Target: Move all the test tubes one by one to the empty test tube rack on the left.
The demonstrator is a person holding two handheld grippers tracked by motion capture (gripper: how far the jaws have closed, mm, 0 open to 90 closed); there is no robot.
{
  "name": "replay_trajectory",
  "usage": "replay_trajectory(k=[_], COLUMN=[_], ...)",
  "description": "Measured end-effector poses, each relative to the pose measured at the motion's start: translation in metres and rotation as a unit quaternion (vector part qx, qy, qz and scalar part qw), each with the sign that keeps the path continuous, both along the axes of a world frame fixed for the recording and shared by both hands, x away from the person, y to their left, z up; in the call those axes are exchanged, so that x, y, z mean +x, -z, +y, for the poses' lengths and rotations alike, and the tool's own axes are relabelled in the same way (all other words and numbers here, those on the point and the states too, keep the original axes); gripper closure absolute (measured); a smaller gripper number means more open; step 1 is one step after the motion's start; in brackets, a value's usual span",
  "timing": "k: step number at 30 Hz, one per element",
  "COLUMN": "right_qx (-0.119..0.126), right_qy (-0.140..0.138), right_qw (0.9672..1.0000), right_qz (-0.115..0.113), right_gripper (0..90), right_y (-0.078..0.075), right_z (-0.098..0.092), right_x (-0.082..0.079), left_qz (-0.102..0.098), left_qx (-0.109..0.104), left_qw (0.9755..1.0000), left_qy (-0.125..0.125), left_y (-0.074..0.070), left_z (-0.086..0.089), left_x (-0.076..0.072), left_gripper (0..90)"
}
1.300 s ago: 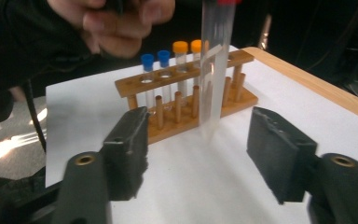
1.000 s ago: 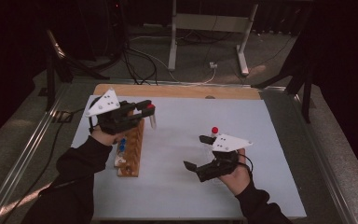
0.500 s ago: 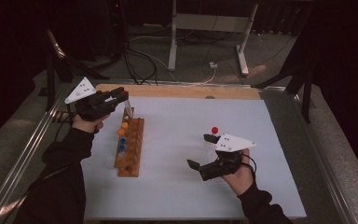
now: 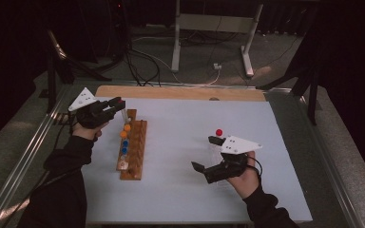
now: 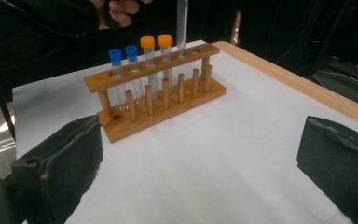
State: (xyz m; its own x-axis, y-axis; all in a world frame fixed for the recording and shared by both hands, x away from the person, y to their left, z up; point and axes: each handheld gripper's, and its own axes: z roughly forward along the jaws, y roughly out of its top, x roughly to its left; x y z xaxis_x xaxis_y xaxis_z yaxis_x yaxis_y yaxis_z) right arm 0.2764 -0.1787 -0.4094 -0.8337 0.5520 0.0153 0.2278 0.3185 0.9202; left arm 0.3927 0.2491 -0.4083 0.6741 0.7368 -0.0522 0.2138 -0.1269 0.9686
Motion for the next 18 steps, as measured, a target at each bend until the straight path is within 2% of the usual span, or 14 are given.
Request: replay_trajectory(k=[3,8,13,18], right_qx=[0.002,-0.001,0.000,0.000], right_qy=[-0.001,0.000,-0.002,-0.002], right_qw=[1.0000,1.0000,1.0000,1.0000], right_qz=[0.002,0.002,0.003,0.003], right_gripper=[0.0,0.0,0.0,0.0], right_y=[0.000,0.000,0.000,-0.001], right_z=[0.000,0.000,-0.001,-0.002], right_x=[0.000,0.000,0.000,0.000], left_qz=[0.001,0.015,0.029,0.034], left_qx=[-0.004,0.013,0.017,0.024], left_qw=[1.0000,0.9998,0.9994,0.9991], left_qy=[0.002,0.001,0.001,0.003], left_y=[0.009,0.024,0.035,0.043], left_z=[0.000,-0.004,-0.005,-0.007], left_x=[-0.001,0.000,0.002,0.002], left_gripper=[71.6,71.6,71.6,71.6])
